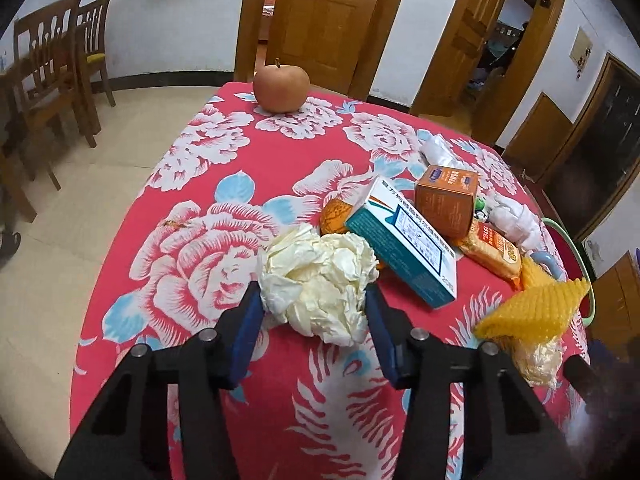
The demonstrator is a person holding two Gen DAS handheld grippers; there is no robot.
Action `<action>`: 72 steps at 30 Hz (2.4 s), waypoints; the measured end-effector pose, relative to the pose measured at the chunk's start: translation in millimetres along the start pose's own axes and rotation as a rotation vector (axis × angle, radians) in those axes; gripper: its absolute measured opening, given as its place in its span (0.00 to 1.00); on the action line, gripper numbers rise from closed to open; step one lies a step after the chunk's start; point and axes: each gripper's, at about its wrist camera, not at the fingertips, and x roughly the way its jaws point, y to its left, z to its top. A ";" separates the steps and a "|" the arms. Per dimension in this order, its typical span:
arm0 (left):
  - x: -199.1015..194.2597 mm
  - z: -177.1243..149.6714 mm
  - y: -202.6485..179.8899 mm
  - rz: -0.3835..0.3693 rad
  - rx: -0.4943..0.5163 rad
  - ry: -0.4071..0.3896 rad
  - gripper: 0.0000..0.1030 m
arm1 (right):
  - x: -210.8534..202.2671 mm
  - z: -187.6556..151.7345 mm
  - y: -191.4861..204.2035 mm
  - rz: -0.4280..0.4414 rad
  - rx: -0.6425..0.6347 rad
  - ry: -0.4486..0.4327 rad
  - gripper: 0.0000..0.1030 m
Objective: Collect trash
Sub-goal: 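Grasp a crumpled paper ball with the left tool while the right tool grasps another, then carry both paper balls over the red bucket and open the right tool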
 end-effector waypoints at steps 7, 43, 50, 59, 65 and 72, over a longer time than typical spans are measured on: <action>-21.5 -1.7 3.6 0.004 -0.014 -0.037 0.49 | 7.4 -1.3 8.3 0.073 0.004 0.016 0.92; -88.2 -17.1 -60.5 -0.099 0.112 -0.165 0.49 | -76.3 2.9 -26.2 0.189 0.061 -0.220 0.10; -83.0 -11.7 -93.7 -0.151 0.189 -0.182 0.49 | -93.4 20.5 -47.1 0.189 0.074 -0.279 0.10; -74.5 0.6 -151.4 -0.215 0.277 -0.191 0.49 | -93.1 42.5 -89.2 0.116 0.136 -0.313 0.10; -62.1 12.5 -196.3 -0.253 0.323 -0.188 0.49 | -87.9 55.2 -123.9 0.068 0.193 -0.331 0.10; -35.5 25.0 -256.2 -0.291 0.388 -0.151 0.49 | -70.0 56.9 -165.1 0.024 0.265 -0.324 0.10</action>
